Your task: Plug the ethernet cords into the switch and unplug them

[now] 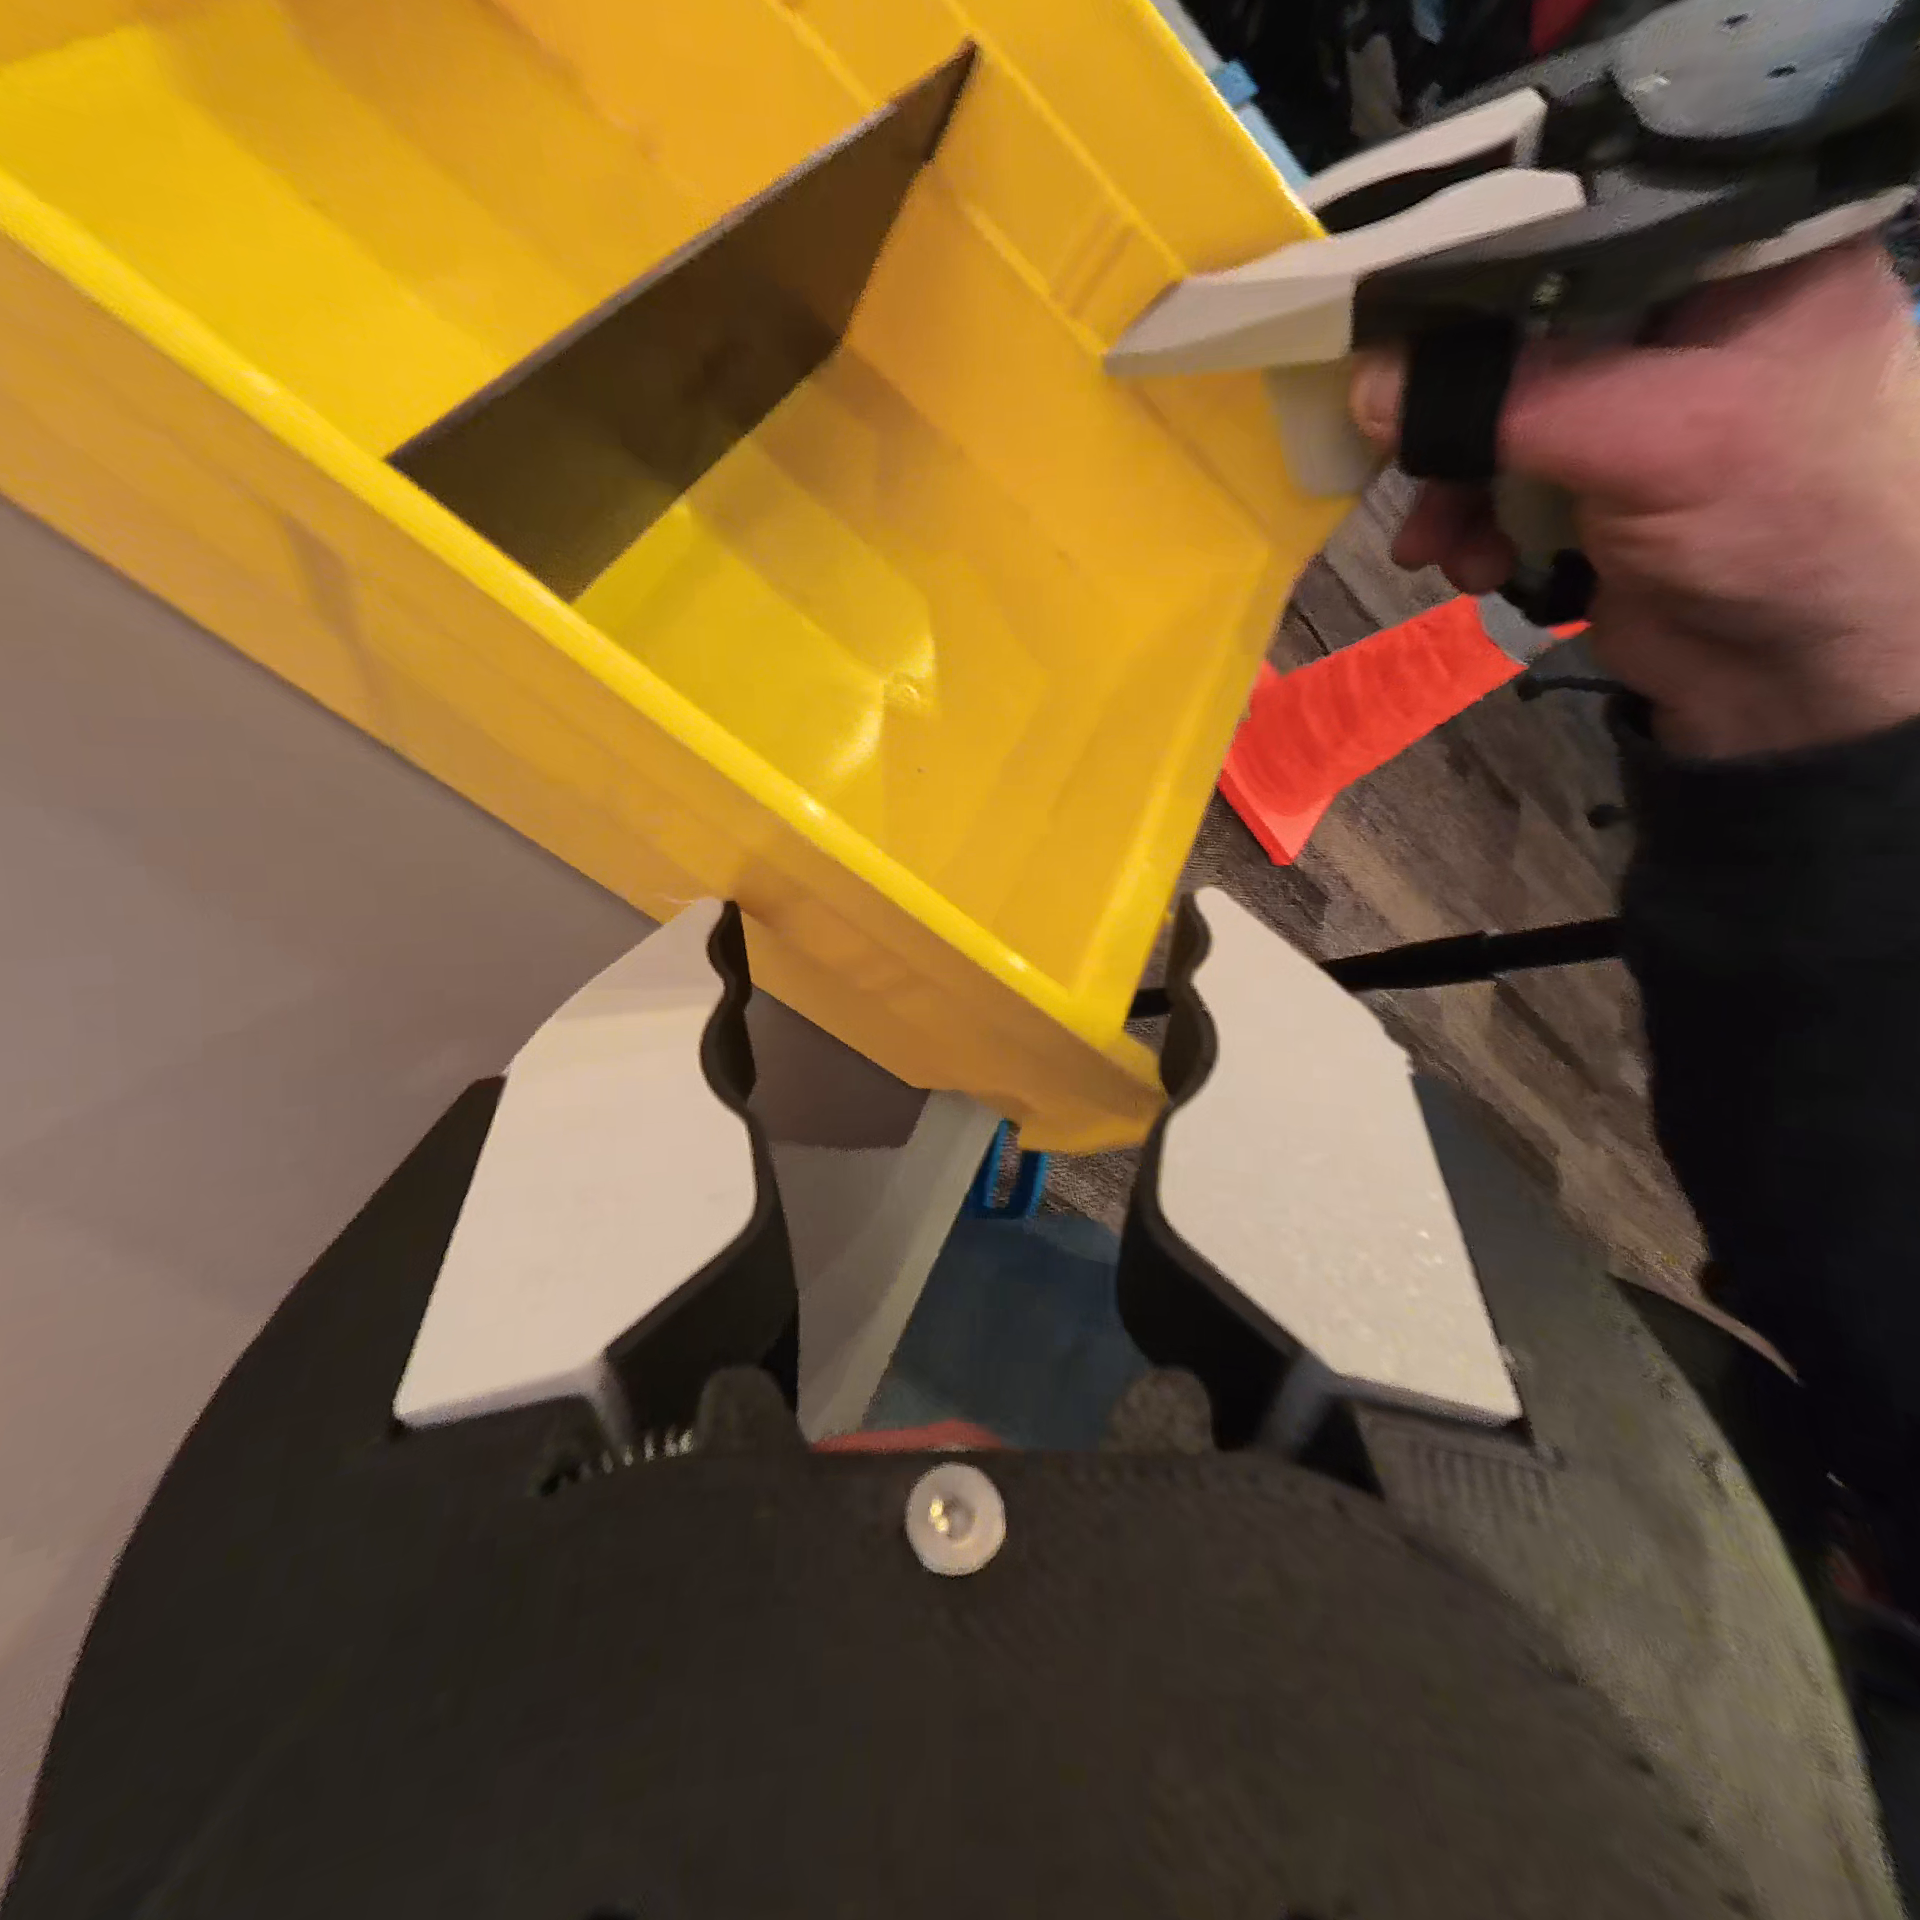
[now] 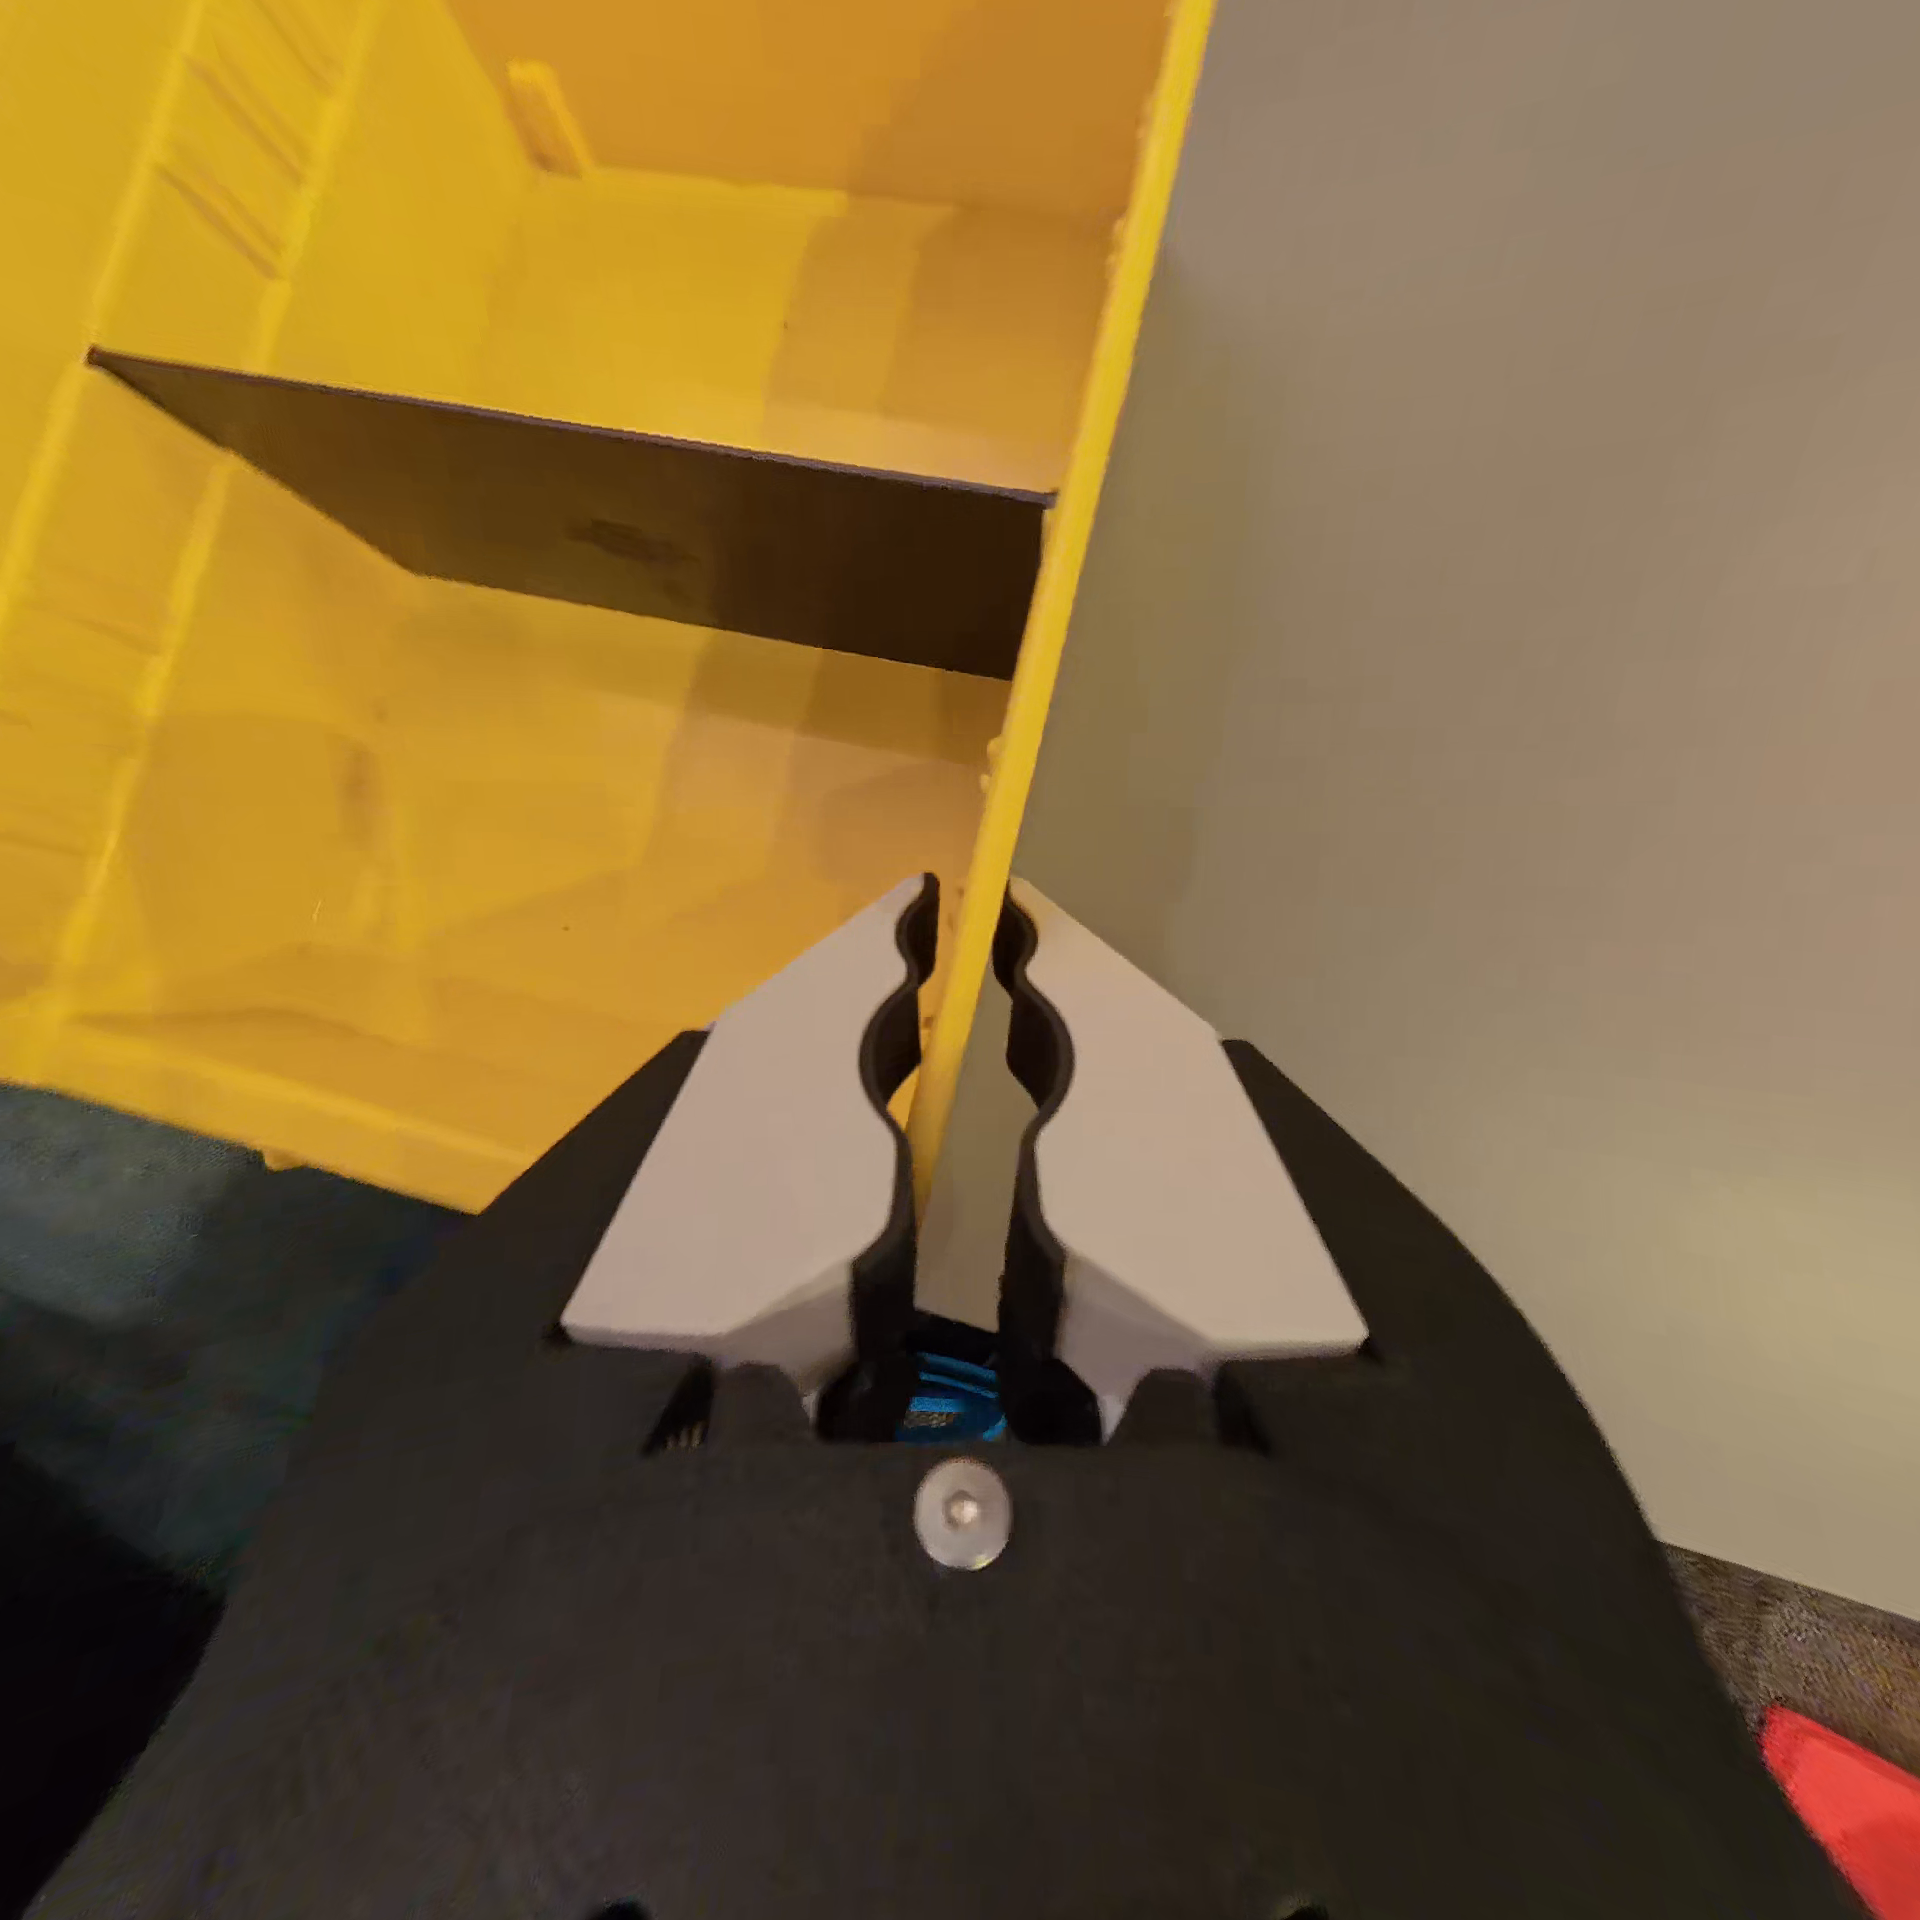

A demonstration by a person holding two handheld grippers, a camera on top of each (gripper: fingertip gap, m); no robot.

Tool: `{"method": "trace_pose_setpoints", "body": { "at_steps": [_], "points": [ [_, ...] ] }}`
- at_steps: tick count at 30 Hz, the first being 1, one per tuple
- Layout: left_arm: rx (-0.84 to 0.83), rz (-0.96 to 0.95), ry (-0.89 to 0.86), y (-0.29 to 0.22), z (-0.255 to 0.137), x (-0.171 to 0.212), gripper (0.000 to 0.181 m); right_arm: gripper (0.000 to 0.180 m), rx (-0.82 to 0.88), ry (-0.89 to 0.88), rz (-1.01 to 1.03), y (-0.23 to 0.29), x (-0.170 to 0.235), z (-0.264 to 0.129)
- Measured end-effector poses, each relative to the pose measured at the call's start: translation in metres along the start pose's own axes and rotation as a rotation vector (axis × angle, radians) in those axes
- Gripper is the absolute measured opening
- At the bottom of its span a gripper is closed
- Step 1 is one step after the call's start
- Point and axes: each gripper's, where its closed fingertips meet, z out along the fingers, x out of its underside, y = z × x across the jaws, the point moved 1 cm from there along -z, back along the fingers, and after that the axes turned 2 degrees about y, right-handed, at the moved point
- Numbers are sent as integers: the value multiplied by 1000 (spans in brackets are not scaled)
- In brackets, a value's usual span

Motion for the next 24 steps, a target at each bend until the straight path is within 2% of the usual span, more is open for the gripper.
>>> {"method": "trace_pose_setpoints", "body": {
  "at_steps": [1,3,5,7,9,12,15,18,21,24],
  "points": [
    [28,-6,4,-4,1,-1,75,5,17,1,-13,-7,-1,0],
    [44,2,-36,-9,-9,-7,67,4,22,7,-42,-16,-3,0],
    [44,24,-59,-11,-29,-11,69,4,25,9,-53,-23,-4,-1],
    [2,72,-105,-6,-63,-19,68,4,36,7,-47,-31,-4,-1],
    [-120,143,-138,14,-109,-27,67,4,54,5,-38,-40,-4,-3],
    [-382,199,-152,74,-195,-35,66,3,74,0,-25,-55,-1,-8],
    [-658,176,-63,157,-283,-25,64,4,84,0,-23,-70,1,-11],
    [-787,53,63,230,-344,-1,62,4,82,-2,-4,-79,3,-15],
    [-746,-115,200,280,-361,31,67,4,93,-3,3,-84,5,-17],
    [-723,-169,331,309,-356,52,69,4,82,-3,11,-84,5,-17]
  ]
}}
